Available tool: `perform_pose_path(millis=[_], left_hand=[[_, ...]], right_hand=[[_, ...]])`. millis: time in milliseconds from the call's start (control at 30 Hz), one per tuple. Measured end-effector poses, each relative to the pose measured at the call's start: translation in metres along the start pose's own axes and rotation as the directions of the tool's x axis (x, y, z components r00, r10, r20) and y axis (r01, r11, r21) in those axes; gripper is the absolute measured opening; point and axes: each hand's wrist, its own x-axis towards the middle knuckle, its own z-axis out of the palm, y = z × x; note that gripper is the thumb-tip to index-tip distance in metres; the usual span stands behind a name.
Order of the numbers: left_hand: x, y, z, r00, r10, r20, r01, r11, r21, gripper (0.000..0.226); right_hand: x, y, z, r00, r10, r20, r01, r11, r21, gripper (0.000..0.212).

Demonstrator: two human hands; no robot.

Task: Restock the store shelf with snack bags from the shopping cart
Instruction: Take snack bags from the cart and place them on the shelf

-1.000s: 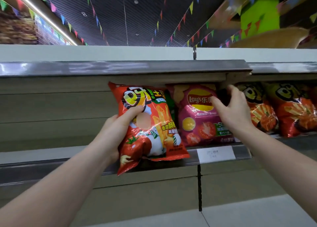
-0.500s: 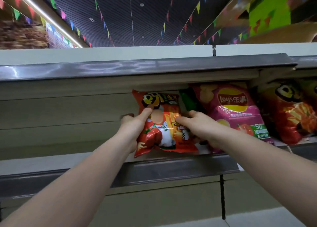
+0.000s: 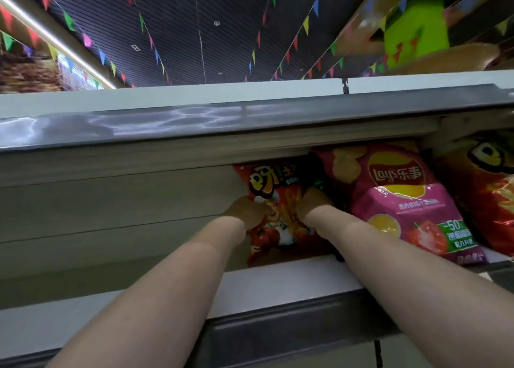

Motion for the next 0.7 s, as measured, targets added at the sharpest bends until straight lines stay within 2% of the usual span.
perform_pose_path(millis=[33,100,167,300,467,567,633,700], left_hand=[[0.006,-0.002,0.003,1.0,0.007,0.021,-0.007,1.0,-0.006,0.038],[0.019,-0.006,0.008,1.0,0.03,-0.008,-0.03,0.999,0.028,0.045],[0.021,-0.008,0.01,0.997,0.06,-0.055,-0.06,0.998,0.005,0.052],[0.021,-0.013,0.006,0.99,0.119,-0.077,-0.113,0.99,0.079,0.055],[0.016,-0.011,0.005,0.989,0.132,0.06,-0.138,0.984,0.111,0.05],[0.012,-0.012,0.006,0.988,0.12,0.099,-0.129,0.987,0.091,0.053],[0.011,-0.01,0.005,0.994,0.091,0.064,-0.096,0.992,0.08,0.054],[0.01,-0.006,0.001,0.997,0.076,-0.03,-0.073,0.995,0.067,0.053]], right_hand=[[0.005,0.003,0.001,0.998,0.02,-0.051,-0.019,1.0,0.011,0.042],[0.012,0.006,0.004,0.996,0.02,-0.082,-0.015,0.998,0.059,0.047],[0.018,0.01,0.01,0.993,-0.011,-0.12,0.015,0.999,0.031,0.052],[0.016,0.009,0.018,0.996,-0.034,-0.081,0.031,0.999,-0.033,0.046],[0.017,0.013,0.017,0.998,-0.056,-0.018,0.053,0.992,-0.117,0.034],[0.015,0.014,0.017,0.999,-0.05,0.003,0.05,0.991,-0.126,0.035],[0.013,0.012,0.016,0.999,-0.05,-0.007,0.049,0.987,-0.152,0.037],[0.01,0.009,0.015,0.998,-0.055,-0.035,0.049,0.986,-0.158,0.044]])
